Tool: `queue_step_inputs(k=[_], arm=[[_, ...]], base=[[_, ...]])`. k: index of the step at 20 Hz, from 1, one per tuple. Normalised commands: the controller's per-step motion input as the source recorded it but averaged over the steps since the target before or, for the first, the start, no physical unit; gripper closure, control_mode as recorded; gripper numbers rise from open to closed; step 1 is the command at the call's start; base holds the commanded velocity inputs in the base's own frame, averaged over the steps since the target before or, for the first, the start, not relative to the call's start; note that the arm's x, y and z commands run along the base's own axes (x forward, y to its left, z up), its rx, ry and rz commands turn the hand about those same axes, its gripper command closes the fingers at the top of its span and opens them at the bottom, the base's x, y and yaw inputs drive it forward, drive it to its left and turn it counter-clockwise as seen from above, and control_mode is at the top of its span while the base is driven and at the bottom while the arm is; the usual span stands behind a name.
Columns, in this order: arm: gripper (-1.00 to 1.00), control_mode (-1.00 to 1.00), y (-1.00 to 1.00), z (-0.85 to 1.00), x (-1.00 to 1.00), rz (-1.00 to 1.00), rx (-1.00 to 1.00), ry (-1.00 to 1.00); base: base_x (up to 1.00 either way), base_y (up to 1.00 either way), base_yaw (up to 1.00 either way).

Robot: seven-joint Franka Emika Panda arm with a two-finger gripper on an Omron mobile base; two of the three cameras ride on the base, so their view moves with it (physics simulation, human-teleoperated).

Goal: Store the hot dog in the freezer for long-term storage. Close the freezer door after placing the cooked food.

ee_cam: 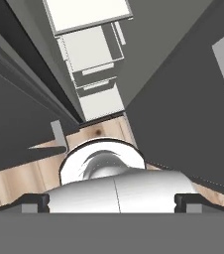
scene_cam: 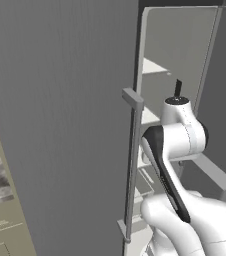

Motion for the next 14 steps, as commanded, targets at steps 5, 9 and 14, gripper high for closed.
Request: queue_step_inputs(k=[5,9,14], arm=[[-1.00,1.00,0.00,0.00,0.00,0.00,0.00,0.00],[-1.00,1.00,0.00,0.00,0.00,0.00,0.00,0.00],[-1.00,1.00,0.00,0.00,0.00,0.00,0.00,0.00]], base=[[-0.18,0.00,0.01],[-0.25,0.00,0.06],[-0.74,0.00,0.10]])
